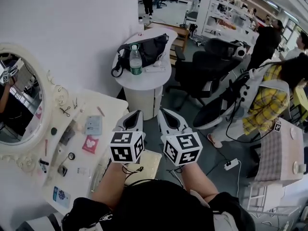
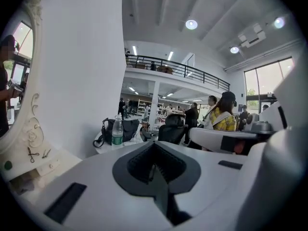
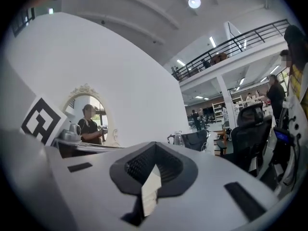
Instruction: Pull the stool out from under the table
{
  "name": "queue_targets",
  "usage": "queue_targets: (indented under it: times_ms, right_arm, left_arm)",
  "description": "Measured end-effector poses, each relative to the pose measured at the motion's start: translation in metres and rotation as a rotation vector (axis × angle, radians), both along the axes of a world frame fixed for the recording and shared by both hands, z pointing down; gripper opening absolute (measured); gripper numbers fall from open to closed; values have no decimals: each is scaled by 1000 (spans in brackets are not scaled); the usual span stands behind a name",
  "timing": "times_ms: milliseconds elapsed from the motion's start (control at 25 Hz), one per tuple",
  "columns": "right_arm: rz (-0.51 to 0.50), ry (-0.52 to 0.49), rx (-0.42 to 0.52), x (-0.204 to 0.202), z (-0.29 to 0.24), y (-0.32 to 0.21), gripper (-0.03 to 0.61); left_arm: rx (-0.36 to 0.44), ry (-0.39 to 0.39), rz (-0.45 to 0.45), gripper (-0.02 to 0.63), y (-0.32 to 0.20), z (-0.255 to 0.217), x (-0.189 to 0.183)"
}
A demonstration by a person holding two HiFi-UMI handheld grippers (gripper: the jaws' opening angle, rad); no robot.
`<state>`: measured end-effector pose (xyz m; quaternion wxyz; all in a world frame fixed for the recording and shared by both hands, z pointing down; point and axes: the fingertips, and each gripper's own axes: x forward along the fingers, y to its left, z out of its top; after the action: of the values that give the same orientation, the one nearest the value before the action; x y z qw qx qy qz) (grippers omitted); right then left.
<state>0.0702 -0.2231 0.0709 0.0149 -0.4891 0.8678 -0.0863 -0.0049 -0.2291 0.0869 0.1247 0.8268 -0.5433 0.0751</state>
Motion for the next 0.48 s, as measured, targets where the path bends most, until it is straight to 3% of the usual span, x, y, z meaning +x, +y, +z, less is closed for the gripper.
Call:
queue_targets:
  times_ms: [480]
  right_arm:
    - [67,14,49,-15,-19,9,8]
  left_arm:
    - [58,-9,0,0,15,-29,-24]
